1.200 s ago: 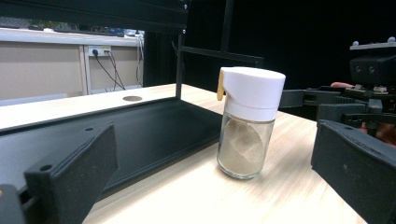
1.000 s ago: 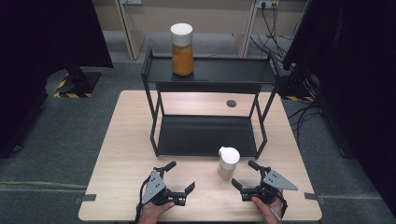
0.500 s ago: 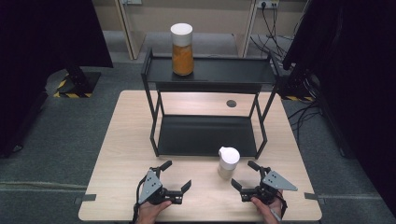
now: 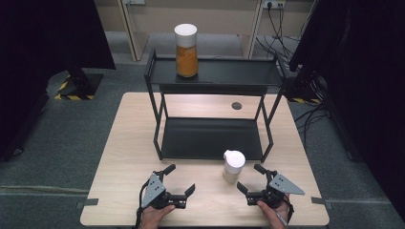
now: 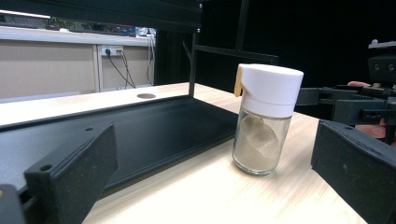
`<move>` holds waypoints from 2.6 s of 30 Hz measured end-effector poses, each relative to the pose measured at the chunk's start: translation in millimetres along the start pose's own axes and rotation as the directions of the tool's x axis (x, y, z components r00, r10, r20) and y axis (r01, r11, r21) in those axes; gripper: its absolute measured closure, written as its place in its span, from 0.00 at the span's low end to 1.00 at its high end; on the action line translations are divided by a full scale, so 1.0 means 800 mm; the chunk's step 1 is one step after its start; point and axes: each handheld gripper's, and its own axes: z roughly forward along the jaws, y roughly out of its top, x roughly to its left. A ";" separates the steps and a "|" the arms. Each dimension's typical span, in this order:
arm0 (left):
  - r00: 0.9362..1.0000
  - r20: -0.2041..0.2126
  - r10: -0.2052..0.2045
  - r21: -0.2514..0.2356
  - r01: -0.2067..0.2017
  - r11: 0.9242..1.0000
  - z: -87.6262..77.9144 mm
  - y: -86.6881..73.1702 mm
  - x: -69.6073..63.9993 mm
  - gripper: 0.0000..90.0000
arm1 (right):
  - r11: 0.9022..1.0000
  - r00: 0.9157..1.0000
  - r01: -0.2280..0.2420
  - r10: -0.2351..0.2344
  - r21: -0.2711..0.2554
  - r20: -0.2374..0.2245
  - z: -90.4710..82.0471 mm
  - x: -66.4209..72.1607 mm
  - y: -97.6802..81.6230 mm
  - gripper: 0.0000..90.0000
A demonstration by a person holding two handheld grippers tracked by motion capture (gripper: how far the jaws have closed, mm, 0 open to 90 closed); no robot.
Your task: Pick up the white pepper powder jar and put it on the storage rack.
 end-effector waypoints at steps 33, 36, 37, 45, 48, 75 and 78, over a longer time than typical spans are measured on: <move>1.000 -0.008 -0.007 0.015 0.007 1.000 0.000 -0.002 0.000 0.00 | 0.997 0.998 0.070 -0.070 0.038 0.002 0.049 0.004 0.023 0.00; 1.000 -0.008 -0.007 0.016 0.007 1.000 0.000 -0.002 0.000 0.00 | 0.996 0.997 0.074 -0.074 0.046 0.001 0.054 0.005 0.024 0.00; 1.000 -0.008 -0.007 0.016 0.008 1.000 0.000 -0.002 0.000 0.00 | 0.996 0.997 0.072 -0.072 0.050 0.004 0.056 0.005 0.024 0.00; 1.000 -0.004 -0.008 0.023 0.009 1.000 0.001 -0.003 0.000 0.00 | 0.994 0.997 0.080 -0.080 0.076 -0.003 0.064 0.001 0.024 0.10; 1.000 -0.004 -0.009 0.023 0.009 1.000 0.001 -0.003 0.000 0.00 | 0.992 0.997 0.078 -0.078 0.096 0.000 0.068 0.001 0.026 0.17; 1.000 -0.008 -0.023 0.023 0.023 0.999 0.001 -0.002 0.001 0.00 | 0.987 0.993 0.117 -0.116 0.109 -0.013 0.067 0.009 0.042 0.34; 1.000 -0.007 -0.021 0.024 0.021 1.000 0.001 -0.003 0.000 0.00 | 0.987 0.993 0.116 -0.115 0.107 -0.016 0.066 0.010 0.047 0.34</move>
